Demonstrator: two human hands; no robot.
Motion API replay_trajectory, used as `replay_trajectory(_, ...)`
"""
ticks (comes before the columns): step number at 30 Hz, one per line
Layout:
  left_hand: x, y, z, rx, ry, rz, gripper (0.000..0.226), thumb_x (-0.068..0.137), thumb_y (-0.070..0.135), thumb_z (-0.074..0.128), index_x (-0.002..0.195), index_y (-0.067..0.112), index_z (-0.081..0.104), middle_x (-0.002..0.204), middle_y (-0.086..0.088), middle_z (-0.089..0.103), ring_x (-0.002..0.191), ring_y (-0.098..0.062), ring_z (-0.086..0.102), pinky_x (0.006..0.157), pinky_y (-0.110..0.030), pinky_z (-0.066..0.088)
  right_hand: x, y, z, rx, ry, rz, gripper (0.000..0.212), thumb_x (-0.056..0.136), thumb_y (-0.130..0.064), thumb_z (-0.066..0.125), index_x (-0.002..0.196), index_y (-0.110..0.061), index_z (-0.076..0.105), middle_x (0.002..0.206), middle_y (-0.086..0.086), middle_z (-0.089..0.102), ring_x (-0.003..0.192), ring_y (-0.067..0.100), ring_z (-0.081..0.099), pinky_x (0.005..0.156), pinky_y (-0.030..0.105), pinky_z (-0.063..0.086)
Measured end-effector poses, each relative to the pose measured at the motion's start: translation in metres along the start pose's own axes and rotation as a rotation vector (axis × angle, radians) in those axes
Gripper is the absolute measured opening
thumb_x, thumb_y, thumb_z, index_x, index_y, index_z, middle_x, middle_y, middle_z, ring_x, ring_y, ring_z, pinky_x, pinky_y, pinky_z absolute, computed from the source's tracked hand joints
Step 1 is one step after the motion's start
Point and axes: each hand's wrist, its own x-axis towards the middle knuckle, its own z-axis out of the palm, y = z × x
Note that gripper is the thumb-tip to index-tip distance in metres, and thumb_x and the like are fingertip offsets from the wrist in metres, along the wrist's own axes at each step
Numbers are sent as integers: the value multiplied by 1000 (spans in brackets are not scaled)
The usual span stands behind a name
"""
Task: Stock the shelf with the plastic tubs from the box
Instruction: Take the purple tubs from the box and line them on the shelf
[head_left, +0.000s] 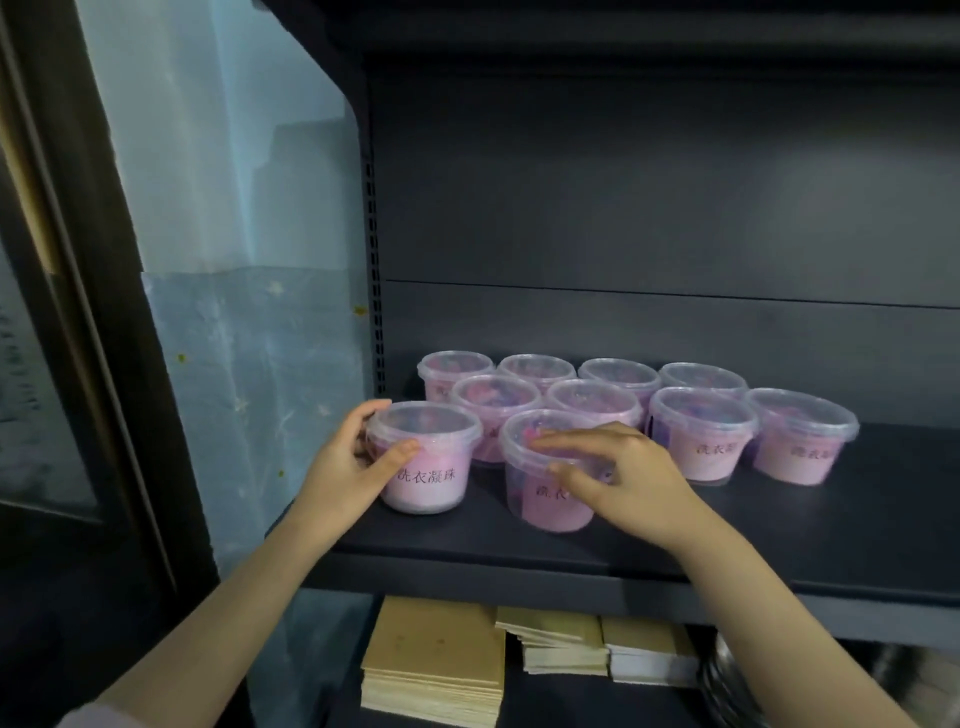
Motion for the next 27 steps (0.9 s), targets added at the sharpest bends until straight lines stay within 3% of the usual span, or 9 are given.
replay_trajectory(3, 3, -7, -1, -69, -28, -17, 64, 57, 72, 69, 114, 51, 50, 108, 23, 65, 92, 7, 62, 70, -6, 46, 2, 1, 12, 65, 43, 50, 27, 86, -33, 62, 109, -47, 67, 108, -43, 57, 109, -13, 46, 91, 8, 33)
replay_trajectory(7, -1, -11, 0, -112, -124, -30, 62, 58, 71, 71, 112, 57, 44, 110, 28, 60, 99, 5, 60, 77, -16, 49, -6, -2, 36, 181, 238, 34, 26, 84, -30, 55, 104, -30, 72, 112, -22, 63, 112, -7, 46, 97, 23, 37)
replay_trajectory(11, -1, -13, -2, -116, -196, -50, 66, 57, 75, 69, 112, 57, 37, 124, 17, 53, 108, 0, 57, 89, -25, 47, -7, -4, 52, 116, 359, 44, 31, 87, -41, 48, 105, -23, 66, 116, -9, 56, 120, -1, 40, 103, 14, 24)
replay_trajectory(15, 1, -16, -4, -145, -192, -96, 87, 51, 76, 72, 123, 51, 29, 130, 16, 49, 112, 3, 55, 93, -25, 45, -7, -4, 52, 24, 363, 82, 35, 87, -48, 49, 106, -22, 63, 117, -12, 54, 117, 4, 42, 104, 20, 26)
replay_trajectory(19, 2, -18, -4, -140, -249, -104, 76, 51, 77, 71, 115, 60, 33, 124, 23, 52, 107, 7, 55, 91, -23, 46, -8, -4, 54, -24, 368, 84, 39, 86, -52, 50, 108, -22, 61, 116, -13, 55, 115, 4, 43, 102, 14, 23)
replay_trajectory(24, 6, -20, -5, -160, -296, -143, 66, 63, 69, 67, 120, 68, 34, 126, 34, 49, 116, 16, 45, 100, -23, 36, -8, -7, 53, -25, 391, 80, 41, 88, -52, 47, 112, -21, 59, 121, -12, 54, 118, 2, 39, 104, 16, 20)
replay_trajectory(27, 6, -23, -5, -175, -285, -157, 88, 59, 72, 69, 136, 55, 28, 135, 28, 45, 123, 9, 42, 105, -26, 34, -8, -7, 55, -53, 402, 124, 45, 84, -55, 47, 114, -24, 57, 123, -14, 53, 119, 3, 39, 104, 25, 22)
